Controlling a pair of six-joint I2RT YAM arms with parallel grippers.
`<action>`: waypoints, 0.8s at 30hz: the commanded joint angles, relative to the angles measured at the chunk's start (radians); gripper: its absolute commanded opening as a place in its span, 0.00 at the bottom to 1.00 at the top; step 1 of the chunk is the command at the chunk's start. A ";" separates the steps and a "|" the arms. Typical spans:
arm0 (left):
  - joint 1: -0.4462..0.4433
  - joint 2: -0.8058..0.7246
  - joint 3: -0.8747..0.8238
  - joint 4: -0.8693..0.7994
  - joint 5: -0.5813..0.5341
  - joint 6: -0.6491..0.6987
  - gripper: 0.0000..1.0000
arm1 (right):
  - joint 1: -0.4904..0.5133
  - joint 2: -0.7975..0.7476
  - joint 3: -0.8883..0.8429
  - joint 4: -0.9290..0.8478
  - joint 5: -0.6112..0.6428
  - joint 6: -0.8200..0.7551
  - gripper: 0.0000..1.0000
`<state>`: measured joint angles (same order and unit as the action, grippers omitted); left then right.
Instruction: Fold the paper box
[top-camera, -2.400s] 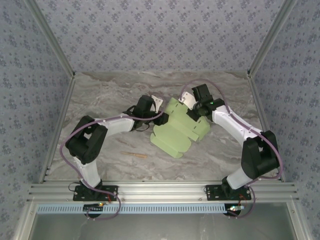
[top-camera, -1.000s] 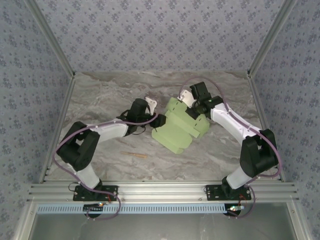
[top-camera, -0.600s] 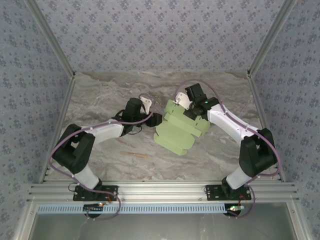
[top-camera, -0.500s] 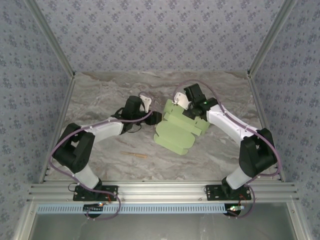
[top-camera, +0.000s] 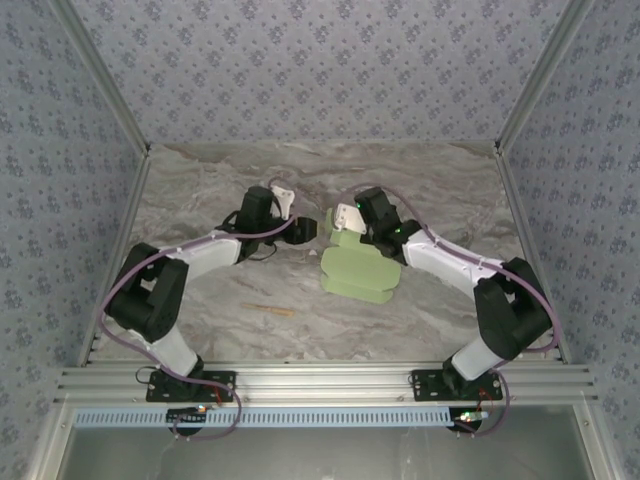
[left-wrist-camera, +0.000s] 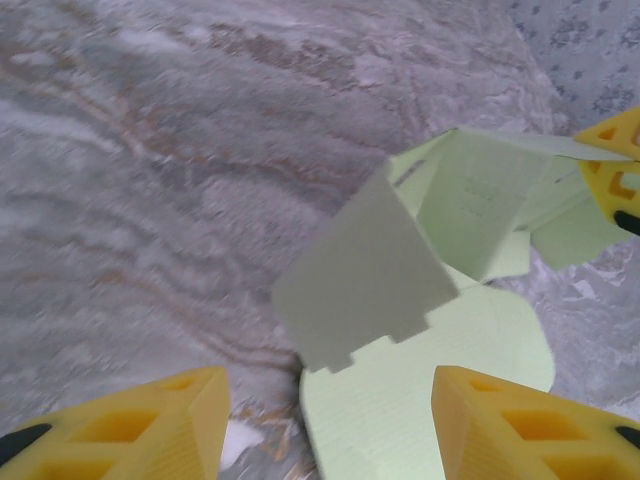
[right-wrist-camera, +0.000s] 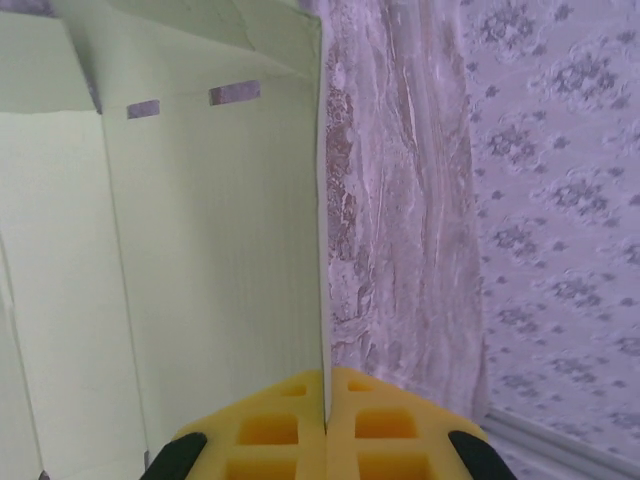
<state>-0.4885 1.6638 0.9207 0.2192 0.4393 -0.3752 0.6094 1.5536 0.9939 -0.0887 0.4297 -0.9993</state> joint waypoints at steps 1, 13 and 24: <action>0.041 -0.050 -0.029 0.048 -0.008 -0.046 0.55 | 0.029 -0.024 -0.070 0.257 0.066 -0.174 0.02; 0.066 0.058 0.041 -0.050 -0.101 -0.022 0.52 | 0.052 0.056 -0.210 0.689 0.018 -0.460 0.03; 0.067 0.167 0.146 -0.097 -0.029 0.186 0.49 | -0.009 0.116 -0.260 0.810 -0.119 -0.518 0.04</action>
<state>-0.4225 1.8088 1.0504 0.1242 0.3698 -0.2863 0.6212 1.6543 0.7467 0.6514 0.3752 -1.4769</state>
